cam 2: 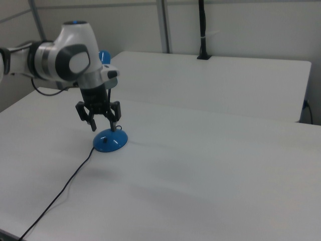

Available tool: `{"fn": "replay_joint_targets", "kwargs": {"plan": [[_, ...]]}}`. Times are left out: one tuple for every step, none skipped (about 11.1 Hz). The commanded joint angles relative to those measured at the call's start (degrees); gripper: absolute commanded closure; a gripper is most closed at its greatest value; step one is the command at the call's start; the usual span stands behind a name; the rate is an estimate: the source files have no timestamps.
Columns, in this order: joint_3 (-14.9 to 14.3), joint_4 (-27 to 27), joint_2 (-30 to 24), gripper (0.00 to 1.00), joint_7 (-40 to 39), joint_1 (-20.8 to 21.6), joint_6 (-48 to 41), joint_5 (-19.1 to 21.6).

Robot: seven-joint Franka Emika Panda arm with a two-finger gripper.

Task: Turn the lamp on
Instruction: 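Move the gripper down toward the switch on the blue lamp base, then press the switch on the lamp base with the gripper fingers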

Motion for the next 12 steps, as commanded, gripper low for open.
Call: {"fn": "replay_joint_targets", "kwargs": {"plan": [[2.49,-9.29,0.39,0.89,10.65,1.04,17.5,0.89],[4.68,-9.4,2.41,1.0,14.79,1.04,21.38,0.81],[5.57,-9.23,4.34,1.0,17.96,1.04,24.99,0.54],[5.58,-9.14,6.01,1.0,19.82,1.65,29.38,0.54],[5.58,-9.05,7.68,1.0,21.75,2.7,33.16,0.11],[5.58,-8.96,8.92,1.0,22.64,2.97,35.11,-0.51],[5.58,-8.7,9.8,1.0,22.82,2.98,35.57,-1.12],[5.58,-8.7,10.51,1.0,22.83,3.06,36.88,-1.22],[5.58,-8.61,11.47,1.0,22.91,3.07,38.46,-1.22],[5.58,-8.61,11.83,1.0,23.17,3.07,39.26,-1.22],[5.58,-8.61,12.18,1.0,23.44,3.07,39.52,-1.48],[5.58,-8.35,12.62,1.0,23.7,3.07,39.7,-1.83]]}}
